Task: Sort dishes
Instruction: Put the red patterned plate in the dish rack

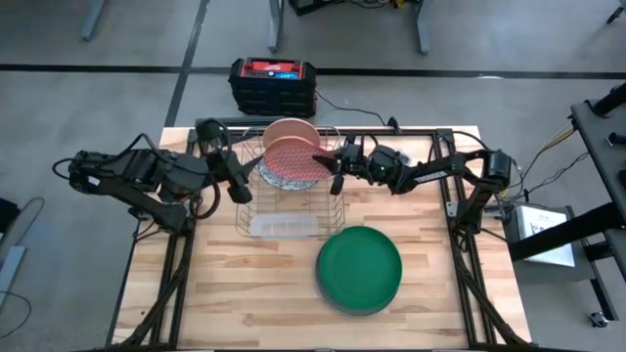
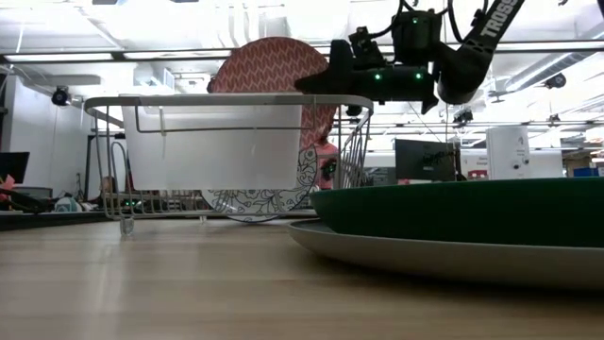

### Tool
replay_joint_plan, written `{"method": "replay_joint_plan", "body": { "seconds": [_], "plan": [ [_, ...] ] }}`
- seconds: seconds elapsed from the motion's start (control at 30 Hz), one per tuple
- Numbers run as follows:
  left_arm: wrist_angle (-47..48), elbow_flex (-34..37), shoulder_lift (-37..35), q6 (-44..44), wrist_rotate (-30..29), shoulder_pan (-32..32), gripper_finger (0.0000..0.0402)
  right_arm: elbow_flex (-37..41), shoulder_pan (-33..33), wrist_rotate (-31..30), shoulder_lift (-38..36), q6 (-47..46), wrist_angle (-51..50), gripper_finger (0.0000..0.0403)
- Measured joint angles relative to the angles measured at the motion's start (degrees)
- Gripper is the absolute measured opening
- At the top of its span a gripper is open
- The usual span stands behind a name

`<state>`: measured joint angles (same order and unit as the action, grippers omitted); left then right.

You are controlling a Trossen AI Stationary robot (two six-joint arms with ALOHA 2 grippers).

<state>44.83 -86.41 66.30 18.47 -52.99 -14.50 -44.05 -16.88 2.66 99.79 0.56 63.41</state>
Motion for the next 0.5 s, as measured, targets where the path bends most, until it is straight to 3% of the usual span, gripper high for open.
{"method": "replay_joint_plan", "body": {
  "seconds": [0.5],
  "plan": [
    [0.11,0.00,-0.02,0.51,0.00,0.00,0.0219,-1.85,0.11,0.09,6.44,0.08,0.86,0.0019]
  ]
}}
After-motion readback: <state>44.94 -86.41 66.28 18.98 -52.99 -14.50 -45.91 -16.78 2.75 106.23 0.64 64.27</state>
